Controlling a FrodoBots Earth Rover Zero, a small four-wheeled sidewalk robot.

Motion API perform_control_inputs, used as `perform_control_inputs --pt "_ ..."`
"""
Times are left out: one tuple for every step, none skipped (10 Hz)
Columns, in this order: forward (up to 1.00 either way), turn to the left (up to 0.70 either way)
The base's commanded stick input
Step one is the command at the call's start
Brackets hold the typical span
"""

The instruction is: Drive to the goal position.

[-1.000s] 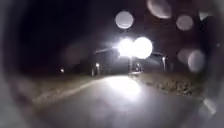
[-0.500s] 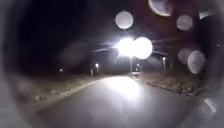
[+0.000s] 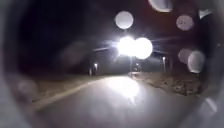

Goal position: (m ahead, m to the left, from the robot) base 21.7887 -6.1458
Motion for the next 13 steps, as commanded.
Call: perform_control_inputs --pt "1.00 0.07" --pt "1.00 0.06" --pt "1.00 0.05" --pt "1.00 0.05" --pt "1.00 0.04" --pt "1.00 0.03" --pt "1.00 0.09" --pt "1.00 0.11" --pt "1.00 0.07" --pt "1.00 0.05" --pt "1.00 0.04" --pt "1.00 0.04" --pt "1.00 0.04"
